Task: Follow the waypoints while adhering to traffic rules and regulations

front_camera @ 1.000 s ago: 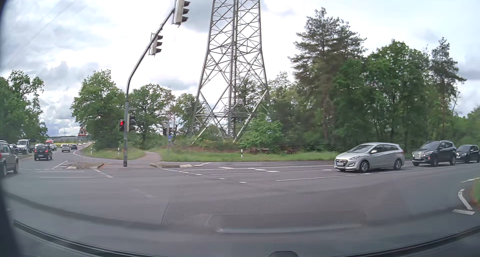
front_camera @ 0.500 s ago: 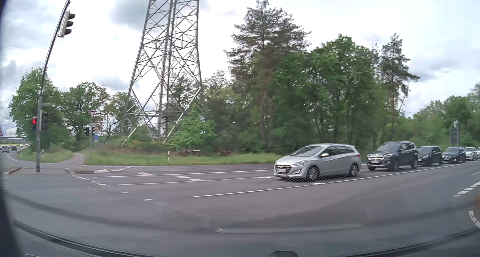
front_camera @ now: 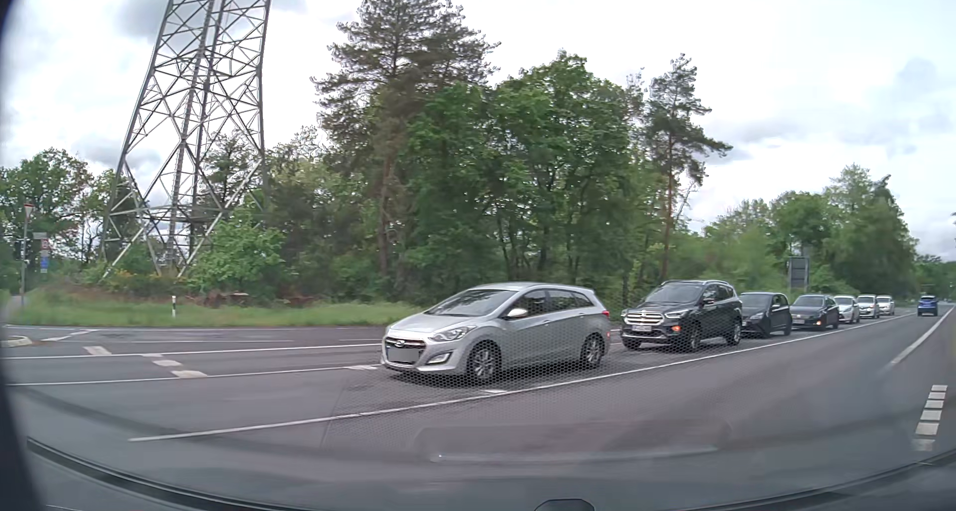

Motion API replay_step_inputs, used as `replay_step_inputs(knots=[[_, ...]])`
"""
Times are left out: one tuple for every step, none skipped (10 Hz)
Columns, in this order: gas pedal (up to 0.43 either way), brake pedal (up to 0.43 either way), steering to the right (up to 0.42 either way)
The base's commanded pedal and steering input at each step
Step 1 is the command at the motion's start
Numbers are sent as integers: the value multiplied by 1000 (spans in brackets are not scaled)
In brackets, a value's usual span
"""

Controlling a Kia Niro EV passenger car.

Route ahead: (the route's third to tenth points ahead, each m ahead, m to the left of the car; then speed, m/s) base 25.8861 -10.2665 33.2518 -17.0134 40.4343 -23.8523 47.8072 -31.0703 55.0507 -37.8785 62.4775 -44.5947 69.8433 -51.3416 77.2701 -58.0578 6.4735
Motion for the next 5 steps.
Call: replay_step_inputs(knots=[[157,0,298],[177,0,299],[197,0,299],[228,0,299],[240,0,296]])
